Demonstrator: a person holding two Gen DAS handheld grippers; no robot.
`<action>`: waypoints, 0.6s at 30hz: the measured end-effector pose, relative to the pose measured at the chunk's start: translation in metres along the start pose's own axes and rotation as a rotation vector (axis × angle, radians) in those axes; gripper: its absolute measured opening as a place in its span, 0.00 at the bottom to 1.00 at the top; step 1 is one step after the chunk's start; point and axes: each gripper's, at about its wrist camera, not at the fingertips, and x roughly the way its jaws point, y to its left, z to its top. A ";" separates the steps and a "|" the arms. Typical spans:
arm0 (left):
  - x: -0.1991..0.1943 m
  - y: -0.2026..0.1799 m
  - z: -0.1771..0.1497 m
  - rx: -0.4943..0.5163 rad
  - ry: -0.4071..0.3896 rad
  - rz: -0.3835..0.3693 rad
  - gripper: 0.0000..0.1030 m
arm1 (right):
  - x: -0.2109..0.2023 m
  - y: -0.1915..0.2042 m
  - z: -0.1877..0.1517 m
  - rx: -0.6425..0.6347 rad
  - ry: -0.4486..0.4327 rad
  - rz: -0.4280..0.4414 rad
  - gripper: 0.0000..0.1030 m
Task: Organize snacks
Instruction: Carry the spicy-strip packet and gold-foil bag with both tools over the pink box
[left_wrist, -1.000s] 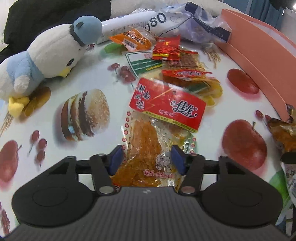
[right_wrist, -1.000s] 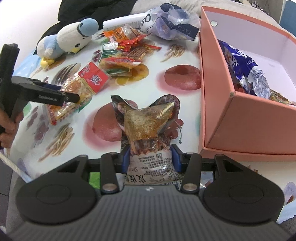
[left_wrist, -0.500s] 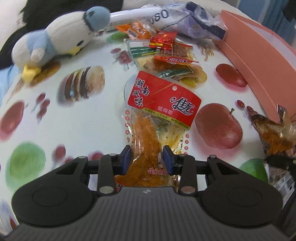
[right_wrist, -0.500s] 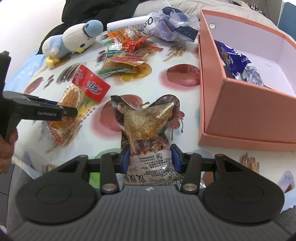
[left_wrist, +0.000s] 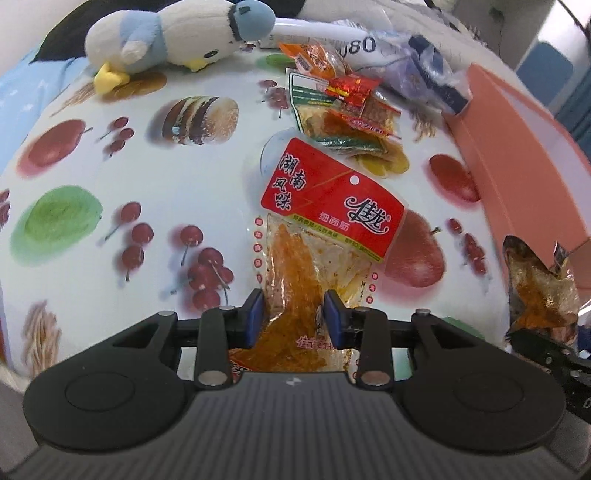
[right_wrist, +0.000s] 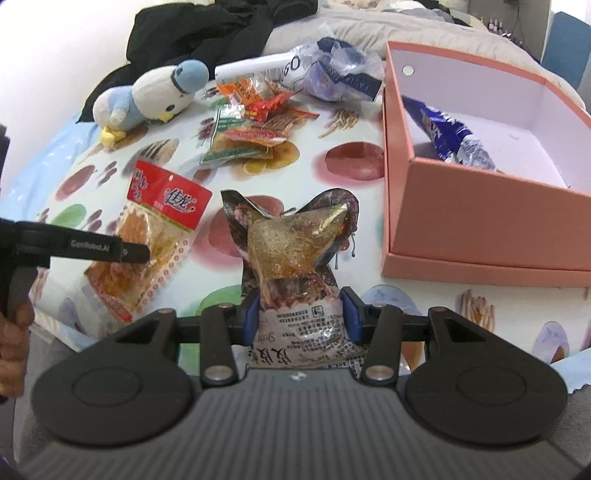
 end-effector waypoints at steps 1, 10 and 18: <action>-0.004 0.000 -0.001 -0.013 0.000 -0.003 0.39 | -0.003 0.000 0.000 0.002 -0.007 -0.001 0.47; -0.072 -0.012 -0.007 -0.056 -0.080 -0.025 0.39 | -0.049 -0.004 0.004 0.032 -0.086 -0.007 0.47; -0.131 -0.044 -0.011 -0.040 -0.153 -0.072 0.39 | -0.106 -0.010 0.008 0.071 -0.175 -0.012 0.47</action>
